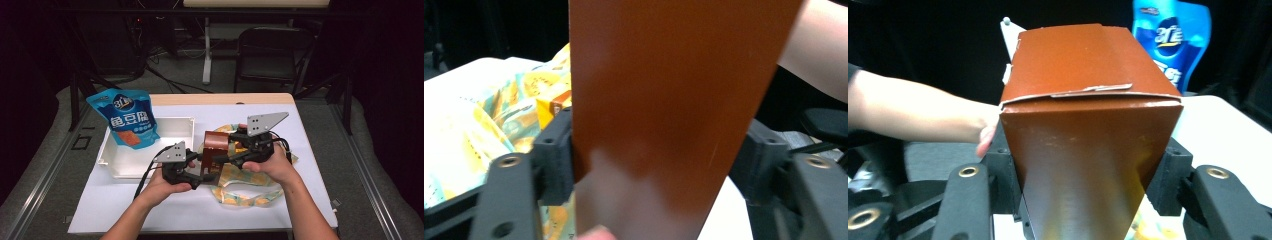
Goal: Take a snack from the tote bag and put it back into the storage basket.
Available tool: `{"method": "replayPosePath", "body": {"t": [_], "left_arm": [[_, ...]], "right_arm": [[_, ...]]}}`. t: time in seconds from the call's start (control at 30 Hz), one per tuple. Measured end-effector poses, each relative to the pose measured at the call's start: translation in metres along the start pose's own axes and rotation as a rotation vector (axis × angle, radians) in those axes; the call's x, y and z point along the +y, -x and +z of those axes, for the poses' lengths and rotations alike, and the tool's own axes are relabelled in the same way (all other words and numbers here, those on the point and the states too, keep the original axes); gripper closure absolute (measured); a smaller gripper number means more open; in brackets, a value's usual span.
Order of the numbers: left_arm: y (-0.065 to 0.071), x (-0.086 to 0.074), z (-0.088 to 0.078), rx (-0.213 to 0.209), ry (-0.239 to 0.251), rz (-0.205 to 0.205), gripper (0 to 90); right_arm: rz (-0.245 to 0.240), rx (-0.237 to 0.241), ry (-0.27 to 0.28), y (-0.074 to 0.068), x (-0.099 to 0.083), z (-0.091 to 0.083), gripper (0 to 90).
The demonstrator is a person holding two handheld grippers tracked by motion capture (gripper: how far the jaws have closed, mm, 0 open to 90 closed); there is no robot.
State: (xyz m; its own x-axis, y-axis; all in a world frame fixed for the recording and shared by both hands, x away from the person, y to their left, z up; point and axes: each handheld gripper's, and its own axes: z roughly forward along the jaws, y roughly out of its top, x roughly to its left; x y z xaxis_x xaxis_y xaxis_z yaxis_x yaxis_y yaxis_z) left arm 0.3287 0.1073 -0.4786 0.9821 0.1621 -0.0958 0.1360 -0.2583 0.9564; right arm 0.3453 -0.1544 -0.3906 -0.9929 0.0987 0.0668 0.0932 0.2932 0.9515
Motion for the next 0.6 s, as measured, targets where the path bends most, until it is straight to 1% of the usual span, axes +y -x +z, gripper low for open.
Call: {"method": "replayPosePath", "body": {"t": [0.03, 0.07, 0.13, 0.17, 0.23, 0.27, 0.3, 0.33, 0.37, 0.4, 0.43, 0.47, 0.5, 0.53, 0.6], "left_arm": [[0.002, 0.000, -0.001, -0.005, 0.002, 0.005, 42.7], [0.003, -0.001, -0.001, 0.001, -0.003, 0.009, 43.1], [0.004, -0.002, -0.002, 0.014, -0.005, 0.006, 43.7], [0.003, -0.003, -0.004, -0.002, 0.001, 0.000, 43.8], [0.002, -0.005, -0.008, 0.012, 0.019, -0.022, 43.9], [0.002, -0.006, -0.010, 0.033, 0.020, -0.032, 44.0], [0.002, -0.006, -0.012, 0.043, 0.017, -0.031, 44.0], [0.001, -0.007, -0.015, 0.037, 0.015, -0.036, 44.0], [0.002, -0.007, -0.017, 0.046, 0.008, -0.039, 44.0], [0.002, -0.007, -0.019, 0.069, 0.000, -0.037, 44.0], [0.001, -0.007, -0.022, 0.060, -0.001, -0.041, 44.0], [0.001, -0.008, -0.025, 0.069, -0.001, -0.046, 44.1], [0.001, -0.008, -0.027, 0.091, -0.009, -0.050, 44.1], [0.001, -0.008, -0.029, 0.124, -0.012, -0.053, 44.1], [0.000, -0.010, -0.035, 0.137, -0.007, -0.066, 44.1]], "right_arm": [[0.004, 0.015, 0.008, 0.001, -0.001, -0.001, 38.5], [0.010, 0.015, 0.007, 0.000, -0.002, -0.001, 37.1], [0.001, -0.008, 0.005, -0.002, -0.004, 0.000, 34.0], [0.004, -0.020, 0.003, -0.003, -0.004, 0.000, 30.8], [0.016, -0.053, 0.007, -0.003, -0.005, -0.001, 23.6], [0.027, -0.063, 0.020, -0.003, -0.006, -0.002, 22.1], [0.038, -0.076, 0.025, -0.003, -0.008, -0.003, 19.9], [0.045, -0.091, 0.028, -0.002, -0.009, -0.004, 18.5], [0.052, -0.102, 0.028, -0.002, -0.010, -0.006, 17.2], [0.059, -0.121, 0.024, -0.002, -0.012, -0.007, 15.7], [0.065, -0.134, 0.024, -0.002, -0.013, -0.007, 15.1], [0.068, -0.144, 0.025, -0.002, -0.014, -0.008, 15.1], [0.070, -0.151, 0.022, -0.002, -0.015, -0.009, 15.1], [0.069, -0.161, 0.023, -0.003, -0.017, -0.009, 15.2], [0.065, -0.179, 0.020, -0.007, -0.019, -0.009, 15.3]]}}
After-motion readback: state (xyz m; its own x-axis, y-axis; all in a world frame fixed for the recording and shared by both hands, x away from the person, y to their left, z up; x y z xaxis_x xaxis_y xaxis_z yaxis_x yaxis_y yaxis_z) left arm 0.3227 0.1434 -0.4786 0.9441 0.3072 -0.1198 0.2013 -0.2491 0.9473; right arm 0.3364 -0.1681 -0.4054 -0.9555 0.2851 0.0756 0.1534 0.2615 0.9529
